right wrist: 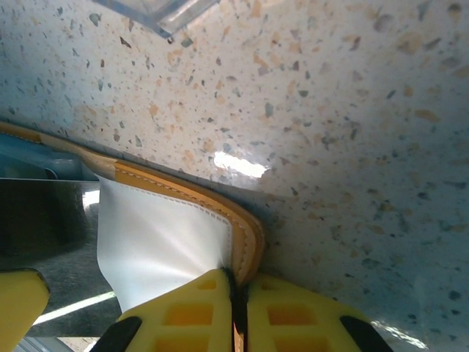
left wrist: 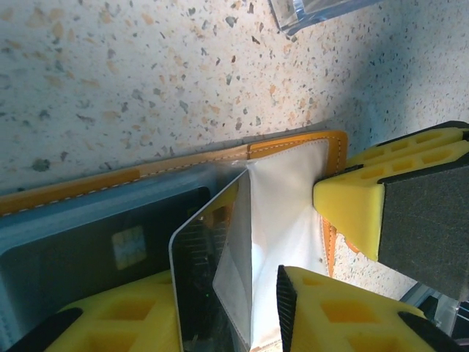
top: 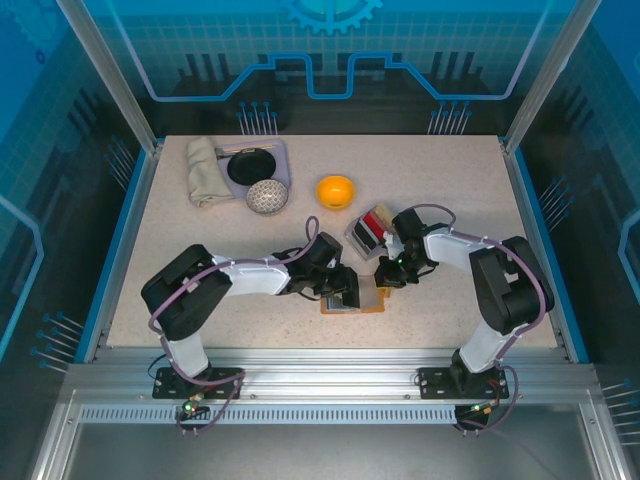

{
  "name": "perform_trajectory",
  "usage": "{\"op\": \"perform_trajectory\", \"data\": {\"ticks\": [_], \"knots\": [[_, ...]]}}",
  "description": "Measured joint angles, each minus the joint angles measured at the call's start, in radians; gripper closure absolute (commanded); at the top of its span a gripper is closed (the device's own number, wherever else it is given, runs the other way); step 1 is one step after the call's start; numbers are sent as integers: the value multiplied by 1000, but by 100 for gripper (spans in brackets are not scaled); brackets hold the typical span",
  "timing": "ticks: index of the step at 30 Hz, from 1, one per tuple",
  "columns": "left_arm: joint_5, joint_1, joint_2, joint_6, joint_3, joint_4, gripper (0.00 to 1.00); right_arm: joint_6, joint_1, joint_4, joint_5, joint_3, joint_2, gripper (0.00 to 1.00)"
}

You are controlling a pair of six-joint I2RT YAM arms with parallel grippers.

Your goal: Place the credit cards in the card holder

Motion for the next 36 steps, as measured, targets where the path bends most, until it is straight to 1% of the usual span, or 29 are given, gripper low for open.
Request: {"op": "perform_trajectory", "data": {"ticks": [7,11,12,16,21,22,28,31,36], "knots": [[-17,0,-15,4,0,-31,60,0,2,8,-11,0,3,99],[-29,0,-24,5,0,-52,61,0,2,8,-11,0,3,100],[-30,0,-24,5,0,-55,62,0,2,8,-11,0,3,100],[-39,0,-27,9,-2,-70,74,0,2,8,-11,0,3,100],[-47,0,-27,8,-6,-79,75,0,2,8,-11,0,3,100],[-47,0,-27,8,-6,-79,77,0,2,8,-11,0,3,100],[-50,0,-28,4,-9,-81,93,0,2,8,-11,0,3,100],[-46,0,-28,-4,-9,-66,96,0,2,5,-15,2,7,100],[-39,3,-14,-27,-6,-66,96,0,2,3,-16,4,8,100]]}}
